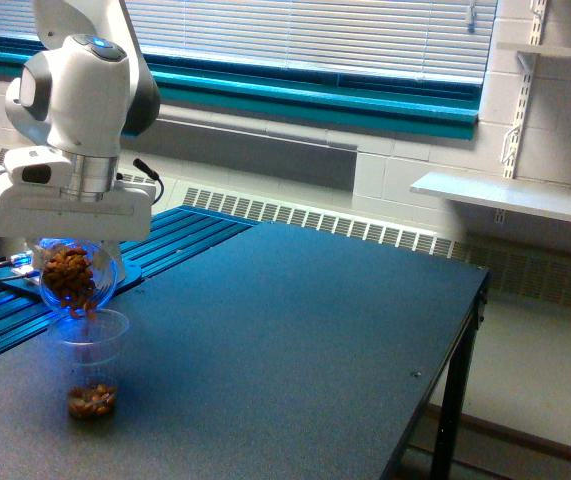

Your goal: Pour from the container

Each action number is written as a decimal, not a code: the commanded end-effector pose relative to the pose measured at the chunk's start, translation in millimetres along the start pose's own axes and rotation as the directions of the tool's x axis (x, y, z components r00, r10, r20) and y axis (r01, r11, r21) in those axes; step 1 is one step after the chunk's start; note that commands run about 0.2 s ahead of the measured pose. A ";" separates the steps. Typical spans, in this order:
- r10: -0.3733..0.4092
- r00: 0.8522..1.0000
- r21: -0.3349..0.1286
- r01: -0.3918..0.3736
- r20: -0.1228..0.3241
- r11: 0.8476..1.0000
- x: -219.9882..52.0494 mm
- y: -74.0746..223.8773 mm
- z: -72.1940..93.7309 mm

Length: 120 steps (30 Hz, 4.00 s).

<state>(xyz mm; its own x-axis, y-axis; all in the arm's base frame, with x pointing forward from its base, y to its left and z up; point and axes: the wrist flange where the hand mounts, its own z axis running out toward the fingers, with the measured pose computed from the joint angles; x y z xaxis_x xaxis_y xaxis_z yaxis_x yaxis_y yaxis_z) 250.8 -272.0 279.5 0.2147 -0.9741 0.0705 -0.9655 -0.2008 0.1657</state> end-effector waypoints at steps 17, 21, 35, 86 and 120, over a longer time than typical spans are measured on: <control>-0.042 0.999 -0.026 0.042 0.008 0.999 -5.5 -5.2 0.9; -0.048 0.999 -0.026 0.048 0.006 0.999 -5.2 -7.0 -0.5; -0.055 0.998 -0.039 0.055 0.005 0.998 -3.6 -6.7 0.9; -0.127 0.992 -0.115 0.124 -0.021 0.986 11.5 -22.8 -1.2; -0.179 0.984 -0.151 0.175 -0.015 0.973 19.0 -42.7 4.6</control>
<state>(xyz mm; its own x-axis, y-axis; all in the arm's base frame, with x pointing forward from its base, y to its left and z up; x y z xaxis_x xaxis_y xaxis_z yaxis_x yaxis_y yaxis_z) 288.2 -285.3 269.4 0.3594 -0.9313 0.0596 -0.8898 -0.3227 0.3227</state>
